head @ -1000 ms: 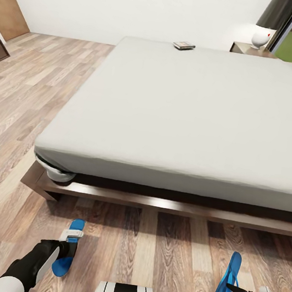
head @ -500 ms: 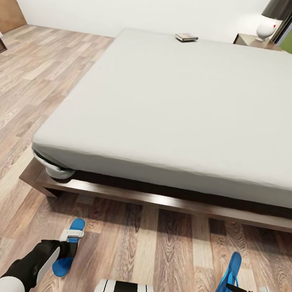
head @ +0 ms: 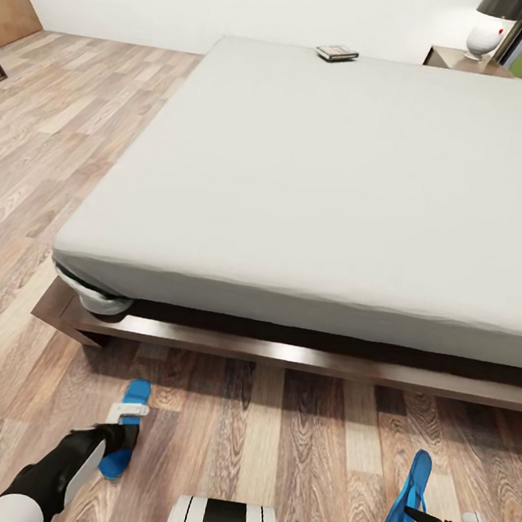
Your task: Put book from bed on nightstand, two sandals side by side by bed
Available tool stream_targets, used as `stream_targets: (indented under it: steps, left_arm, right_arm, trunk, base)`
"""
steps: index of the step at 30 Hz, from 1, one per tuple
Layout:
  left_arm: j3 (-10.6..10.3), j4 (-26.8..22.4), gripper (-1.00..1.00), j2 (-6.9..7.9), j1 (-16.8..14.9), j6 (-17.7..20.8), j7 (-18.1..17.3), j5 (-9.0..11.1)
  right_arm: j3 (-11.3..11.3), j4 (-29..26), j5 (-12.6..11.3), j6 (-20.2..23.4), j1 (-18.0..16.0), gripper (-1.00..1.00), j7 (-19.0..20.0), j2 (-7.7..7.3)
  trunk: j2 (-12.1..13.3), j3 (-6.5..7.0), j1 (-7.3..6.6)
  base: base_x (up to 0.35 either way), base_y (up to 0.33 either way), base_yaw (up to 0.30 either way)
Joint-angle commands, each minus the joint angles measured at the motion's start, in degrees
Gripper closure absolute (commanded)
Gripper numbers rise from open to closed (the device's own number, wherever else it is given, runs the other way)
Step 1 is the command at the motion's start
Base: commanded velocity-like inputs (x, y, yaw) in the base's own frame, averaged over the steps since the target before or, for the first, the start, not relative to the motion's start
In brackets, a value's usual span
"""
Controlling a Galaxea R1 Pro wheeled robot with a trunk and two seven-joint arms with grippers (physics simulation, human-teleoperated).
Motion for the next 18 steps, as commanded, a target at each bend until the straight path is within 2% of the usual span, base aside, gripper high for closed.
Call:
stream_targets:
  steps: [1, 3, 18]
  left_arm:
    - [0.67, -0.03, 1.00, -0.04, 0.00, -0.32, -0.28, 0.26]
    - [1.08, 0.08, 1.00, -0.04, 0.00, -0.78, -0.29, 0.26]
    - [1.36, 0.23, 1.00, -0.11, 0.00, -0.90, -0.29, 0.26]
  right_arm:
    - [-0.08, 0.02, -0.23, 0.39, -0.02, 1.00, 0.08, 0.01]
    - [-0.06, 0.02, -0.23, 0.41, -0.02, 1.00, 0.08, 0.00]
    - [-0.07, 0.02, -0.24, 0.42, -0.02, 1.00, 0.08, 0.03]
  trunk:
    - [-0.01, -0.04, -0.01]
    - [-0.01, -0.04, -0.01]
    - [-0.21, -3.36, 0.38]
  base:
    - [0.000, 0.000, 0.000]
    - [0.000, 0.000, 0.000]
    - [0.000, 0.000, 0.000]
